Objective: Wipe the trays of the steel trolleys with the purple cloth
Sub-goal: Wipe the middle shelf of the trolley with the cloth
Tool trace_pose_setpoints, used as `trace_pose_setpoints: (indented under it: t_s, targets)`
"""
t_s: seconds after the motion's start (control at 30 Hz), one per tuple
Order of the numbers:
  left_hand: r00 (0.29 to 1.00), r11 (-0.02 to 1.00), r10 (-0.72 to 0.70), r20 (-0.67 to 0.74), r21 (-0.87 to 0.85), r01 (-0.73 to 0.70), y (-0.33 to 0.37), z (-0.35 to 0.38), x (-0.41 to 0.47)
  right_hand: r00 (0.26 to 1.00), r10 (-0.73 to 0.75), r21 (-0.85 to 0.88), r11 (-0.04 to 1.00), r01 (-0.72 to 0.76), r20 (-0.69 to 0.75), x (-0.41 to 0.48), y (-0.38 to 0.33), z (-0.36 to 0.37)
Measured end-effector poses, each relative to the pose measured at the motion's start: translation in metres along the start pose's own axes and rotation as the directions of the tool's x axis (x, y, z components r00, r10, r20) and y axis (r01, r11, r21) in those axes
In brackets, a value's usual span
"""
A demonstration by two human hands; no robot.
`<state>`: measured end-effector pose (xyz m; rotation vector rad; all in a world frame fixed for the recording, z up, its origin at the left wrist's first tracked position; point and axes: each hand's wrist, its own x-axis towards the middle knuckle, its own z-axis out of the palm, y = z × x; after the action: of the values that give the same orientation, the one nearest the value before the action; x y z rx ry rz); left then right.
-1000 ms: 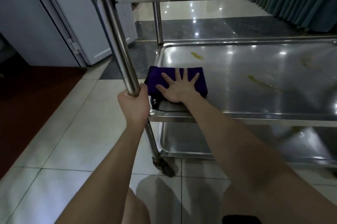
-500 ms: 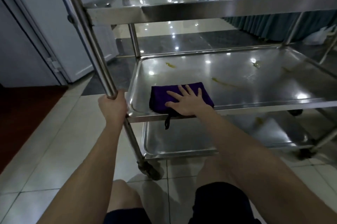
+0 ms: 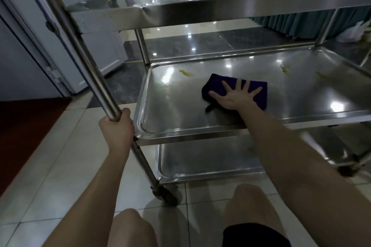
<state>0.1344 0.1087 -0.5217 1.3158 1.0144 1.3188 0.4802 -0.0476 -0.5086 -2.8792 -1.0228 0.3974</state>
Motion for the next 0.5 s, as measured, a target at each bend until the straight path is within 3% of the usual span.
trace_pose_setpoints:
  t_s: [0.23, 0.37, 0.5]
  targets:
    - [1.0, 0.999, 0.013, 0.0, -0.032, -0.012, 0.004, -0.001, -0.003, 0.926, -0.378, -0.054, 0.924, 0.378, 0.012, -0.033, -0.222, 0.055]
    - [1.0, 1.0, -0.003, 0.024, -0.027, 0.003, 0.008, -0.002, -0.005, 0.901, -0.434, -0.012, 0.901, 0.434, 0.024, -0.045, -0.215, 0.055]
    - [0.999, 1.0, -0.026, 0.032, -0.004, 0.026, 0.01, -0.005, -0.004, 0.931, -0.364, 0.02, 0.931, 0.363, 0.031, -0.029, -0.135, 0.031]
